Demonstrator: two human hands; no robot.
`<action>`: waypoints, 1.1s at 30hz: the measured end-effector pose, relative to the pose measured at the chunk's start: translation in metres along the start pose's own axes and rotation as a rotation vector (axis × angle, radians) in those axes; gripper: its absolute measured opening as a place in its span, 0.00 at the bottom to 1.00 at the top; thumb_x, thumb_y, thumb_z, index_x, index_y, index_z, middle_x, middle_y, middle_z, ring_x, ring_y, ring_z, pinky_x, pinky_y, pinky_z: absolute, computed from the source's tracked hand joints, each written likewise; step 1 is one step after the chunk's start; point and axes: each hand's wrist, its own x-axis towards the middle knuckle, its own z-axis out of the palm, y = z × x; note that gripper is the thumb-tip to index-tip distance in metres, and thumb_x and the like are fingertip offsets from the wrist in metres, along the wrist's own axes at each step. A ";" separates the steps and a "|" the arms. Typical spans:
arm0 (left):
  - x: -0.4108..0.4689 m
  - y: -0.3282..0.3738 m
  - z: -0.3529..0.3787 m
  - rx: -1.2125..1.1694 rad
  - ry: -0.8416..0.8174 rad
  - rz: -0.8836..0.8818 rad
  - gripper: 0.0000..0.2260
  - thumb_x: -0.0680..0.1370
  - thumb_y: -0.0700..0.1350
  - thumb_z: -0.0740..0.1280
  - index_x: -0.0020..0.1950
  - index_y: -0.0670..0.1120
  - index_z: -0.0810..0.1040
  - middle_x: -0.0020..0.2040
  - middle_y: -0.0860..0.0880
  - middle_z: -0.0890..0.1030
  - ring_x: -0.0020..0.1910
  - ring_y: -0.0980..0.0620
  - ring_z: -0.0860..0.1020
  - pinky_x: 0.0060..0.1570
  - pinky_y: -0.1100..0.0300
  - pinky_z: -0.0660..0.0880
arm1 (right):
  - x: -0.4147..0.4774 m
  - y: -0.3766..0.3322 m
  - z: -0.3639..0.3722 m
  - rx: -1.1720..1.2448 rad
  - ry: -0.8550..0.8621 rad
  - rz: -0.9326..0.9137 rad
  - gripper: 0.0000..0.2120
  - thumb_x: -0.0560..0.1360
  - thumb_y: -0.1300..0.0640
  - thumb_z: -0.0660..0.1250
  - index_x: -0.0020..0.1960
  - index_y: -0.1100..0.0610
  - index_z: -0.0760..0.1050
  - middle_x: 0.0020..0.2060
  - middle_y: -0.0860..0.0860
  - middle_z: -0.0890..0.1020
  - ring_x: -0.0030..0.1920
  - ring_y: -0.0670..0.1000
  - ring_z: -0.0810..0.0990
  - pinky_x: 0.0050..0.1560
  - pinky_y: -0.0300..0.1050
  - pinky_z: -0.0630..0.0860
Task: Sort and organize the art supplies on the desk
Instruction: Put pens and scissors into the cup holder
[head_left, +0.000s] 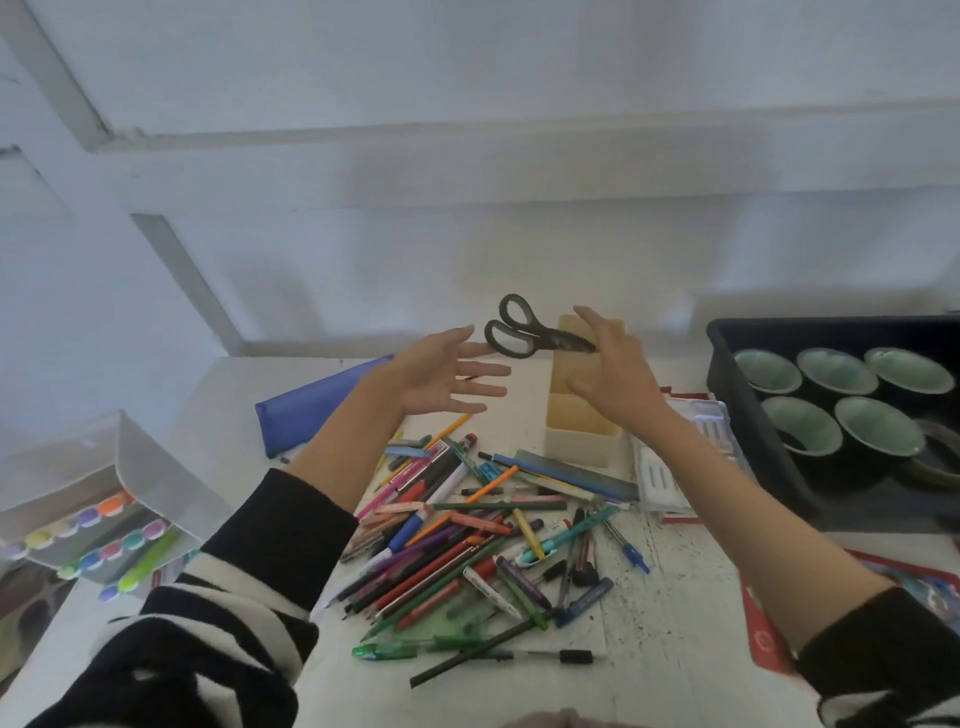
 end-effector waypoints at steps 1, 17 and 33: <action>0.000 -0.001 0.003 0.007 0.018 0.024 0.18 0.82 0.55 0.56 0.64 0.48 0.74 0.63 0.46 0.78 0.61 0.43 0.77 0.62 0.46 0.72 | 0.000 -0.004 0.001 -0.106 0.000 -0.036 0.37 0.71 0.53 0.71 0.74 0.45 0.55 0.68 0.53 0.67 0.66 0.57 0.65 0.62 0.59 0.69; 0.053 0.014 0.103 0.250 0.359 0.481 0.14 0.75 0.38 0.64 0.60 0.44 0.77 0.56 0.44 0.80 0.51 0.46 0.80 0.59 0.47 0.76 | 0.029 -0.006 -0.014 -0.047 0.084 -0.054 0.16 0.82 0.57 0.52 0.65 0.62 0.69 0.50 0.60 0.80 0.52 0.62 0.77 0.42 0.49 0.71; -0.025 -0.120 -0.055 0.454 0.896 0.311 0.13 0.75 0.32 0.62 0.54 0.41 0.81 0.54 0.45 0.81 0.51 0.48 0.79 0.49 0.60 0.75 | 0.018 -0.035 0.025 -0.213 -0.023 -0.773 0.13 0.67 0.73 0.67 0.48 0.61 0.79 0.50 0.56 0.80 0.49 0.59 0.77 0.47 0.56 0.77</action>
